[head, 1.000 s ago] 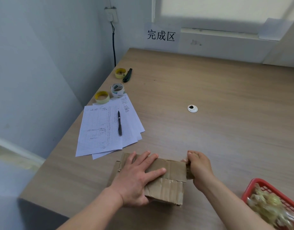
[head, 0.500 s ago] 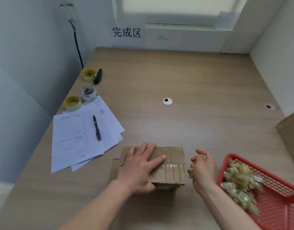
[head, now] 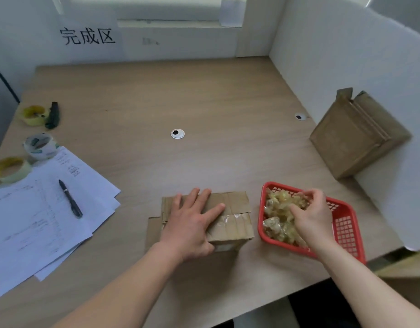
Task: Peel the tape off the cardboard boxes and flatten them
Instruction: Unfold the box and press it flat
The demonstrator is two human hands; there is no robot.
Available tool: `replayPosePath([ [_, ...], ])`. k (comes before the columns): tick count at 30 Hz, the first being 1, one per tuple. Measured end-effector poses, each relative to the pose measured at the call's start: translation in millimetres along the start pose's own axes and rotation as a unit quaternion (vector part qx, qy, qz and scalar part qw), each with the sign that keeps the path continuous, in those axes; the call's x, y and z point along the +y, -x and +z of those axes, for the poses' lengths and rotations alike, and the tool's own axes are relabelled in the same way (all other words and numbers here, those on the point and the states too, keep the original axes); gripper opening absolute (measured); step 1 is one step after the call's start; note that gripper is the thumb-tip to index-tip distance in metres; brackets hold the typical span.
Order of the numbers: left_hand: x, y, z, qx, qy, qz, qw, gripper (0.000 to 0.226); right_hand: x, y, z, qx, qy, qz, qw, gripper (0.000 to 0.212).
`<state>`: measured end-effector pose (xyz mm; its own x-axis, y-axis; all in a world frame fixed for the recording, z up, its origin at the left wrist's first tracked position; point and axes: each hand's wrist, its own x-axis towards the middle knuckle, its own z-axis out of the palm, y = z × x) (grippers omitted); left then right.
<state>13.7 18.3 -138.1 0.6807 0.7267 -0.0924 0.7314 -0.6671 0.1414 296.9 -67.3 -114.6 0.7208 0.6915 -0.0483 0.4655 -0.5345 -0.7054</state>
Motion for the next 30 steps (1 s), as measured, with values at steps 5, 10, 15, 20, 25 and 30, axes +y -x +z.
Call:
replayPosePath([
  [5, 8, -2, -3, 0.005, 0.013, -0.006, 1.0, 0.098, 24, -17, 9, -0.104, 0.135, -0.071, 0.983, 0.027],
  [10, 10, -2, -7, 0.004, 0.012, -0.016, 1.0, 0.096, 49, -41, 28, -0.224, 0.245, -0.101, 0.938, 0.052],
  [15, 11, -3, -8, -0.015, -0.017, -0.022, 0.999, 0.099, 67, -48, 33, -0.201, 0.377, -0.222, 0.876, 0.042],
  [20, 13, -5, -8, -0.04, -0.028, -0.033, 0.998, 0.101, 56, -57, 29, -0.184, 0.424, -0.204, 0.863, 0.049],
  [25, 14, -2, -8, -0.049, -0.037, -0.033, 0.998, 0.106, 42, -66, 21, -0.211, 0.194, -0.058, 0.956, 0.031],
  [30, 14, 11, -8, -0.044, -0.021, -0.045, 0.998, 0.109, 46, -65, 17, -0.184, -0.061, 0.152, 0.969, 0.037],
])
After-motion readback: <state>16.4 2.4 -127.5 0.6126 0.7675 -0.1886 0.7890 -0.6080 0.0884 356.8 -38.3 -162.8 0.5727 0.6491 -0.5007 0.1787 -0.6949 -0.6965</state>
